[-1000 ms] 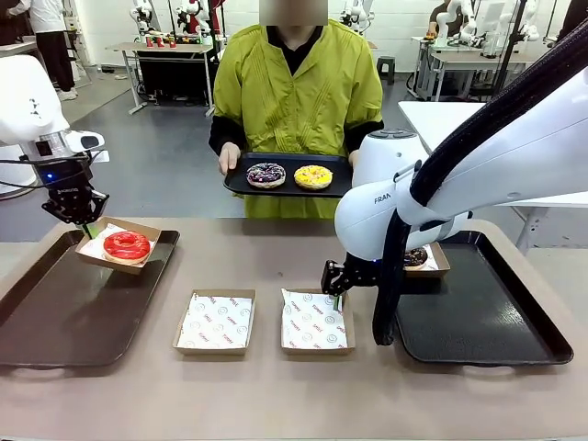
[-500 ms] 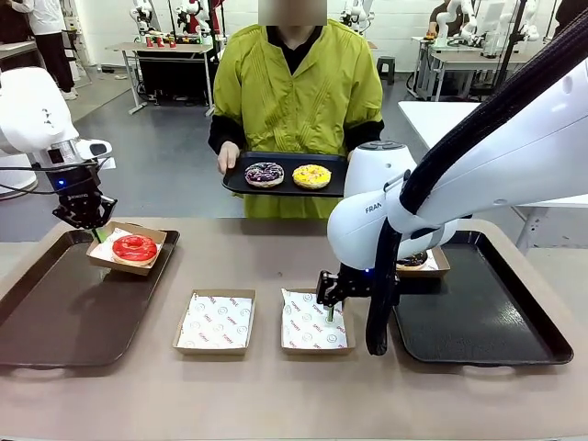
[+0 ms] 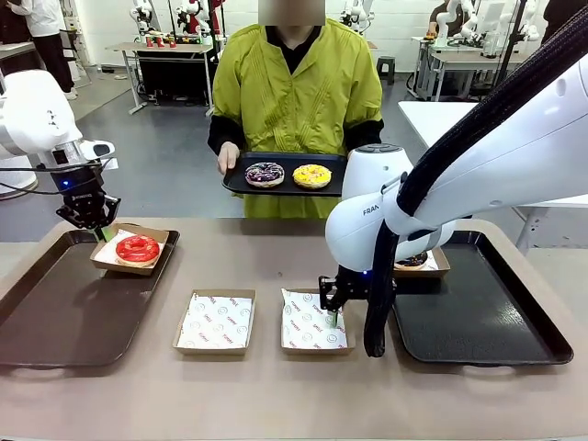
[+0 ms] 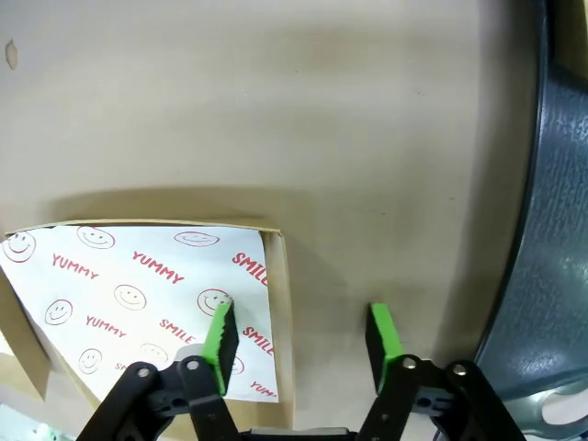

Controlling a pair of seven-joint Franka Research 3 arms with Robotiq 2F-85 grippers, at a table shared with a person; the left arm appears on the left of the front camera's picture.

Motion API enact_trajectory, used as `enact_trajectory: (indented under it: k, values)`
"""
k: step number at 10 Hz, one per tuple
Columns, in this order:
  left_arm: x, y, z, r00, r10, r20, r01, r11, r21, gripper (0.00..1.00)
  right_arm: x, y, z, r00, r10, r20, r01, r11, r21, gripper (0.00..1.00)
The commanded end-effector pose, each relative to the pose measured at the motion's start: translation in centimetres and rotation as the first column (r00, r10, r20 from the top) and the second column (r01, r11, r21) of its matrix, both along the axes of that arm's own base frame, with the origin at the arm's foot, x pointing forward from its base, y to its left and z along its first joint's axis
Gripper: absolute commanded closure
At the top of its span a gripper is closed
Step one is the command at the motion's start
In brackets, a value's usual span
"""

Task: Individually package the donuts and arrange them on the tray.
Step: Place the picked Paper togo box on the Handle tray while simultaneously picking up another Paper togo box from the table with the other hand.

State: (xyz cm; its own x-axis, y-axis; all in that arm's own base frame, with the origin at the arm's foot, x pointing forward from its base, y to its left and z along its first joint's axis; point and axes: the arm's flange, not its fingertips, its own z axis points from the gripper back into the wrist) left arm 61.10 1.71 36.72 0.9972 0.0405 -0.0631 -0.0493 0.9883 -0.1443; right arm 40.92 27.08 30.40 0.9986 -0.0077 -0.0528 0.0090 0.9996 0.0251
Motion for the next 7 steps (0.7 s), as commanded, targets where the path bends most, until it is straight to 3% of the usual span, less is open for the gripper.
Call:
enact_trajectory:
  k: [1,2,3,4,5,7]
  values:
    - [0.53,0.09,0.24,1.000,0.012,0.001,-0.012,1.000,-0.018,0.00,-0.05,0.84,0.21,1.000,-0.024,0.015,0.025,0.999,-0.034,1.00]
    - [0.51,0.13,0.24,1.000,0.010,0.001,-0.010,1.000,-0.015,0.37,-0.12,0.91,0.18,0.999,-0.028,0.019,0.029,0.999,-0.038,1.00]
    - [0.47,0.15,0.23,1.000,0.011,0.000,-0.011,1.000,-0.014,0.00,-0.17,0.94,0.18,0.999,-0.035,0.025,0.036,0.998,-0.042,1.00]
    - [0.45,0.17,0.23,1.000,0.009,-0.002,-0.009,1.000,-0.012,0.00,-0.26,1.02,0.26,0.999,-0.038,0.031,0.039,0.998,-0.044,0.95]
    - [0.41,0.17,0.21,1.000,0.010,-0.004,-0.010,1.000,-0.013,0.00,-0.39,1.08,0.36,0.998,-0.042,0.039,0.044,0.998,-0.048,1.00]
    - [0.41,0.16,0.16,1.000,0.008,-0.008,-0.008,1.000,-0.014,0.00,-0.52,1.19,0.53,0.998,-0.047,0.048,0.050,0.997,-0.058,1.00]
